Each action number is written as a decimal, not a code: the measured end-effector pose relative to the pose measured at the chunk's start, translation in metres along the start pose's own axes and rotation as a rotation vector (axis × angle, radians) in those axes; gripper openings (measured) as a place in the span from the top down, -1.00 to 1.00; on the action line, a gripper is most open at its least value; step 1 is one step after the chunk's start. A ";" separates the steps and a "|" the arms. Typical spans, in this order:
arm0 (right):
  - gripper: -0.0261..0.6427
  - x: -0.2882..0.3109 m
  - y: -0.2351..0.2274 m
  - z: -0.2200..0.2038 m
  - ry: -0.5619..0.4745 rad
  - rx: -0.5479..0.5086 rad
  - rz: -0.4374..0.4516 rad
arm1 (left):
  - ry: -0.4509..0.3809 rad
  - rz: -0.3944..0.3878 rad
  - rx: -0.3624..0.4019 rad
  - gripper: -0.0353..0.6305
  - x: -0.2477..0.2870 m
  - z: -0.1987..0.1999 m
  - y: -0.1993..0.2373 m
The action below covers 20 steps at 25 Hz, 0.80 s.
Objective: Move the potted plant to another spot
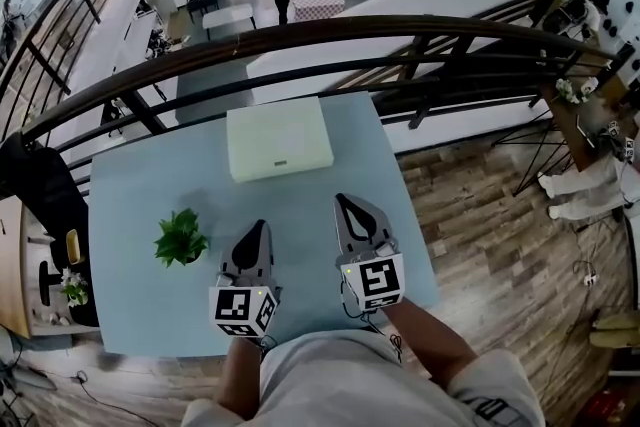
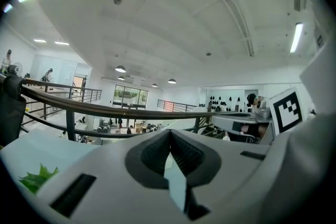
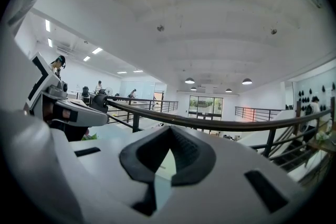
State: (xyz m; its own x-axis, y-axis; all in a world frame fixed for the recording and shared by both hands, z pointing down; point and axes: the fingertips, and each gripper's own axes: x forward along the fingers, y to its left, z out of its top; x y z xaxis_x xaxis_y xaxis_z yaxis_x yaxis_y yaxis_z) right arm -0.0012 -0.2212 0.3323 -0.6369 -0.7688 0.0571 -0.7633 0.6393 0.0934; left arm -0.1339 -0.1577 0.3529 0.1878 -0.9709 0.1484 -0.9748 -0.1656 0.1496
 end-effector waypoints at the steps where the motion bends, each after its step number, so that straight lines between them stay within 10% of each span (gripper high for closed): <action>1: 0.91 -0.001 -0.001 0.000 0.000 -0.004 -0.002 | 0.001 -0.002 0.001 0.86 0.000 0.000 -0.001; 20: 0.91 -0.009 0.001 0.004 -0.005 -0.027 0.006 | -0.010 -0.036 -0.016 0.86 0.002 0.005 -0.007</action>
State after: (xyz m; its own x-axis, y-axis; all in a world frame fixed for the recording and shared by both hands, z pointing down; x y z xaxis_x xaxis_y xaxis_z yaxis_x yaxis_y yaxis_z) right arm 0.0039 -0.2134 0.3278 -0.6421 -0.7649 0.0525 -0.7563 0.6431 0.1199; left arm -0.1275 -0.1594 0.3477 0.2215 -0.9661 0.1328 -0.9653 -0.1980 0.1700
